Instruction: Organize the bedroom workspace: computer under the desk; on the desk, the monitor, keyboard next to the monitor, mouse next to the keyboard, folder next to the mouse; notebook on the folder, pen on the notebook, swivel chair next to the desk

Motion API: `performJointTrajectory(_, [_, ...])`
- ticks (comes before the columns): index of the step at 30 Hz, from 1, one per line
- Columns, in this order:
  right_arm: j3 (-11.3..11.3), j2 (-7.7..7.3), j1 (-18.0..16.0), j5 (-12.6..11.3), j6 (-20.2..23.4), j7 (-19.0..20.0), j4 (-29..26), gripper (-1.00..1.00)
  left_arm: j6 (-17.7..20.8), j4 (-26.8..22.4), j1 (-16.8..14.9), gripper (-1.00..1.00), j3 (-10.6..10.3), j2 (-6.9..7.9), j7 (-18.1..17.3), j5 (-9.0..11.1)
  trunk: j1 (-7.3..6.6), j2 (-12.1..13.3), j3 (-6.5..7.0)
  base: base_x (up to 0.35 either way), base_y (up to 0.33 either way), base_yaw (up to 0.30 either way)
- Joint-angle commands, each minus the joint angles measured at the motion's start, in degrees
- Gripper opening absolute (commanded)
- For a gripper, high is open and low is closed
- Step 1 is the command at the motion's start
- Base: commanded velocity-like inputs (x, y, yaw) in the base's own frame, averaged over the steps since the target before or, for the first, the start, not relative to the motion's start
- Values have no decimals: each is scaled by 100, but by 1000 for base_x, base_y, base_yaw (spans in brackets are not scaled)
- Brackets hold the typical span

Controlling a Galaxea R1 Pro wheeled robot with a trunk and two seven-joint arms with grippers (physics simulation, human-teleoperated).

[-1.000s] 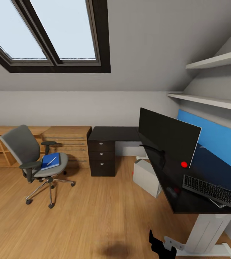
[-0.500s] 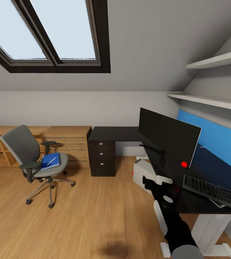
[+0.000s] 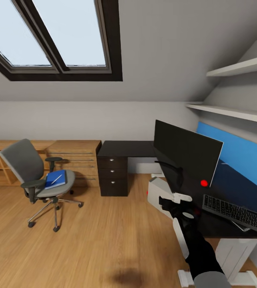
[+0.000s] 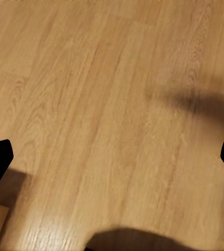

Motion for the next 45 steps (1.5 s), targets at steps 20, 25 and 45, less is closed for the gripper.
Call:
performJointTrajectory(20, [-37,-774,-3,30,47,8,442,100,-56,-1,-3,100,8,8,3,51,1,-5,-7,71,-268,0])
performJointTrajectory(25, [-37,-911,-9,24,44,22,554,100,-86,4,-3,100,33,34,8,57,1,-5,-7,28,-168,0])
performJointTrajectory(45, [-1,-946,-28,22,55,26,863,100,-528,-4,-3,100,40,45,6,60,1,-5,-7,111,-15,0])
